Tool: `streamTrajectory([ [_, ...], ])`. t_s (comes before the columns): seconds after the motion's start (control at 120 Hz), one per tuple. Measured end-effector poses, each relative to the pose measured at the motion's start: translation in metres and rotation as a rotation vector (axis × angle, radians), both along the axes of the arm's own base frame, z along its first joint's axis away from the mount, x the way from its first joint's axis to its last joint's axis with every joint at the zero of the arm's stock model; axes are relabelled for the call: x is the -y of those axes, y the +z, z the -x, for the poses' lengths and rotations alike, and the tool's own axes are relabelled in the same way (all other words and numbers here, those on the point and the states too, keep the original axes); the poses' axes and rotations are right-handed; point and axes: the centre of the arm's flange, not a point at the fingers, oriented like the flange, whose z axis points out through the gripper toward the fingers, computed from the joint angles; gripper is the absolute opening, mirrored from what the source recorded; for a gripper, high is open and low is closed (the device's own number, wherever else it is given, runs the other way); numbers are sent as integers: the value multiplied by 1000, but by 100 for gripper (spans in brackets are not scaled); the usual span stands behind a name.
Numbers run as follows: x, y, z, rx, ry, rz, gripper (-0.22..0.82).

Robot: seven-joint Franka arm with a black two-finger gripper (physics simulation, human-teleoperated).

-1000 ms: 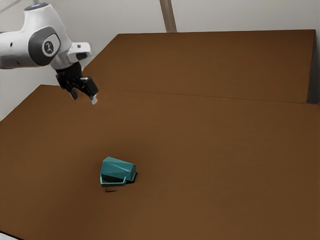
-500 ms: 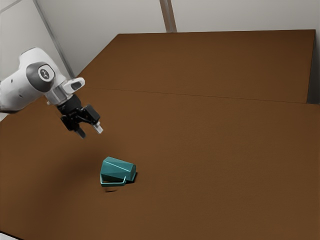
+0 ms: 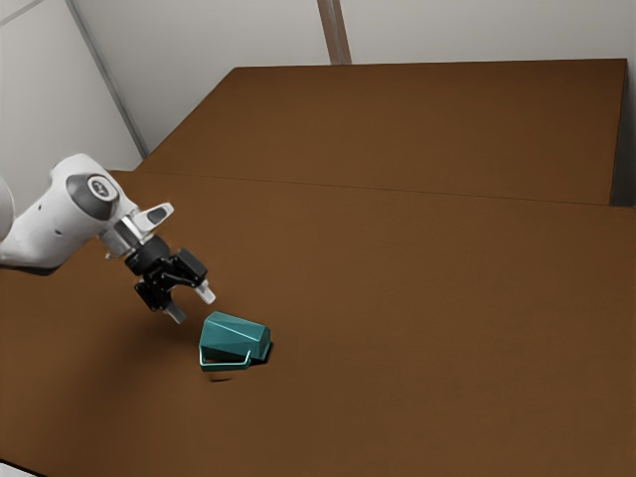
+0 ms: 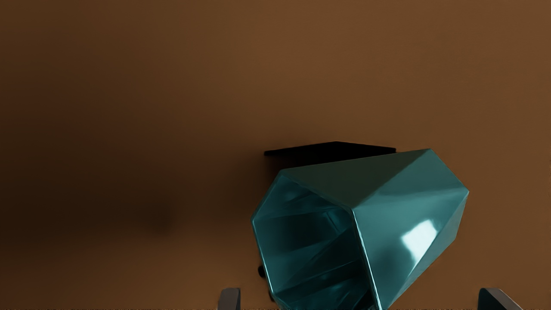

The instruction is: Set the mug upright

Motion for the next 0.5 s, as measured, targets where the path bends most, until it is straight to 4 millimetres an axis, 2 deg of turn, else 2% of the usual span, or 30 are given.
streamTrajectory([
  [0.275,9,-21,6,-24,23,68,58],
  [0.5,18,-28,6,-18,72,138,54],
])
